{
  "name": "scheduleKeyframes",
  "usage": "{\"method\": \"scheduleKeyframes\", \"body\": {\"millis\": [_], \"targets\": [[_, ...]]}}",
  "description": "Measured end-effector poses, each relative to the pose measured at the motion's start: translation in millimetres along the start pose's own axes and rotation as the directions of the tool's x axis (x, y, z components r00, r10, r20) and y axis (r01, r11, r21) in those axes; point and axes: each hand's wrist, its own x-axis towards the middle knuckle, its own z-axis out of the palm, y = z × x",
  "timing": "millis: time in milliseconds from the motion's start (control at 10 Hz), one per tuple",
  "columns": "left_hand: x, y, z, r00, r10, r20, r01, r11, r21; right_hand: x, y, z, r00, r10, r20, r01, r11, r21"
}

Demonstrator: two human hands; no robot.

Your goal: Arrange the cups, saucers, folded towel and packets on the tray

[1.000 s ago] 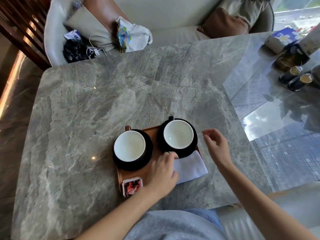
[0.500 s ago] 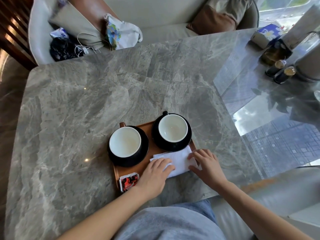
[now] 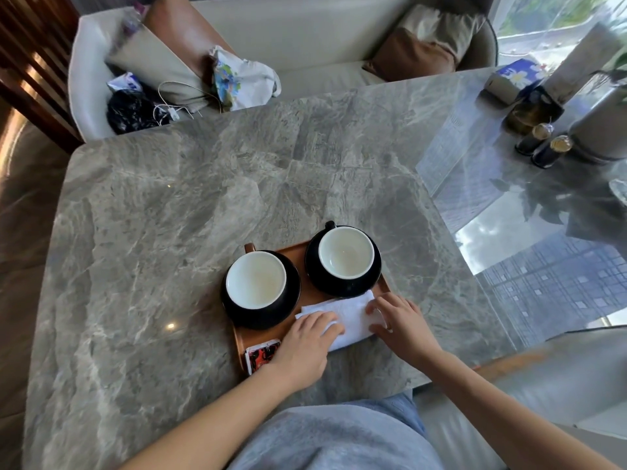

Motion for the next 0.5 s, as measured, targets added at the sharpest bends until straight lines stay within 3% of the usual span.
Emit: {"method": "scheduleKeyframes", "body": {"millis": [100,300,500], "targets": [[1.0,-0.7,-7.2,1.0,-0.006,-0.027,0.006,1.0,-0.016,-2.7,-6.1,-6.5,1.0,0.017,-0.013,-0.018,0.999,-0.038],[2.4,-10.1,-38.3,0.974,-0.107,-0.198,0.114,0.993,0.023,1.7,-34.8,-30.3,0.939,-0.187,-0.289,0.171,0.982,-0.078],[13.0,-31.5,-121.1,0.876,-0.236,-0.421,0.28,0.959,0.045,59.0,-106.7,-86.5,0.887,-0.36,-0.289,0.301,0.925,-0.23]]}}
